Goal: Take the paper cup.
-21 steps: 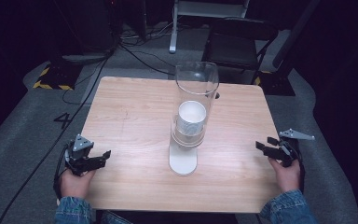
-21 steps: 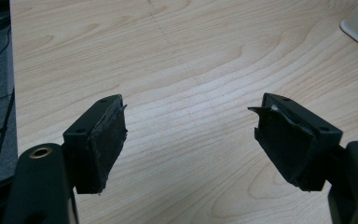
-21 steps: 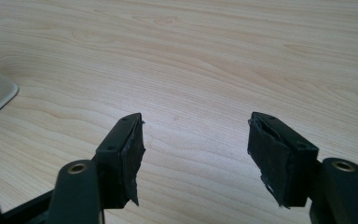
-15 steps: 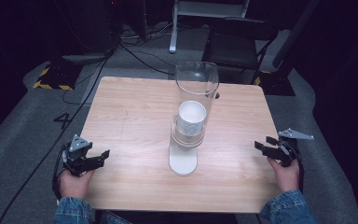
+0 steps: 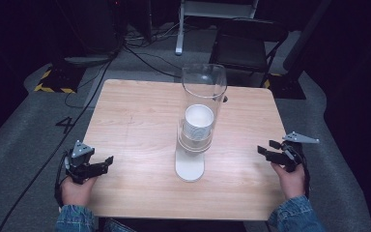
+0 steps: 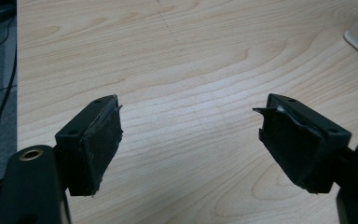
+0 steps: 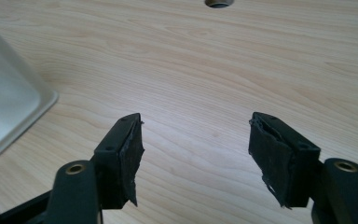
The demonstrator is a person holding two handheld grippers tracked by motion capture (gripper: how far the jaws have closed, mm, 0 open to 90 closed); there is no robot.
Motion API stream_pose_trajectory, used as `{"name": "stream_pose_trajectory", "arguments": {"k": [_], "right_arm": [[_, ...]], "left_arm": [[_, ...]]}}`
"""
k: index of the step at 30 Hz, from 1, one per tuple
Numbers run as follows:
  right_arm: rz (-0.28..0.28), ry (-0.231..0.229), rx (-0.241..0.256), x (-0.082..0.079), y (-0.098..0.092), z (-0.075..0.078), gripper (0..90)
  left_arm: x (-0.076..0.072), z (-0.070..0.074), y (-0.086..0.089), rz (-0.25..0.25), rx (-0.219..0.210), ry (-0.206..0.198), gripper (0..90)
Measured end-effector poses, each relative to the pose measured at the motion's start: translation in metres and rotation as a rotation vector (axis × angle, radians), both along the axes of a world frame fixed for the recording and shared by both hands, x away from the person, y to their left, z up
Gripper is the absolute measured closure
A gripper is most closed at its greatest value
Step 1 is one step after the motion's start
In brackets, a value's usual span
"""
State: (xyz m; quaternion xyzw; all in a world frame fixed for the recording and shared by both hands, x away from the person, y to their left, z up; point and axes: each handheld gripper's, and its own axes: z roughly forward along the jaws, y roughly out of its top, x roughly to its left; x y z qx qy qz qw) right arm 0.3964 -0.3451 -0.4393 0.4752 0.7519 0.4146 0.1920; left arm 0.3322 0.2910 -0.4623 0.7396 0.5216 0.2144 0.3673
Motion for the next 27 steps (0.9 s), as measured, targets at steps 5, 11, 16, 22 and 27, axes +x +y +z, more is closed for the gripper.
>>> {"name": "stream_pose_trajectory", "arguments": {"k": [5,11,16,22,27], "right_arm": [[0.068,-0.006,-0.008,-0.003,0.026,0.006,33.9],[0.141,-0.005,0.01,-0.007,0.049,0.011,32.9],[0.19,-0.004,0.045,-0.008,0.063,0.013,32.1],[0.244,-0.007,0.05,-0.01,0.089,0.016,28.6],[0.291,-0.027,0.051,-0.016,0.113,0.019,31.6]], "left_arm": [[0.001,-0.001,-0.001,0.012,0.006,-0.003,19.6],[0.004,-0.005,-0.004,0.029,0.022,0.013,16.0],[0.004,-0.006,-0.006,0.022,0.014,0.02,15.9],[0.005,-0.008,-0.007,0.032,0.006,0.023,15.9],[0.006,-0.009,-0.008,0.029,-0.005,0.031,15.9]]}}
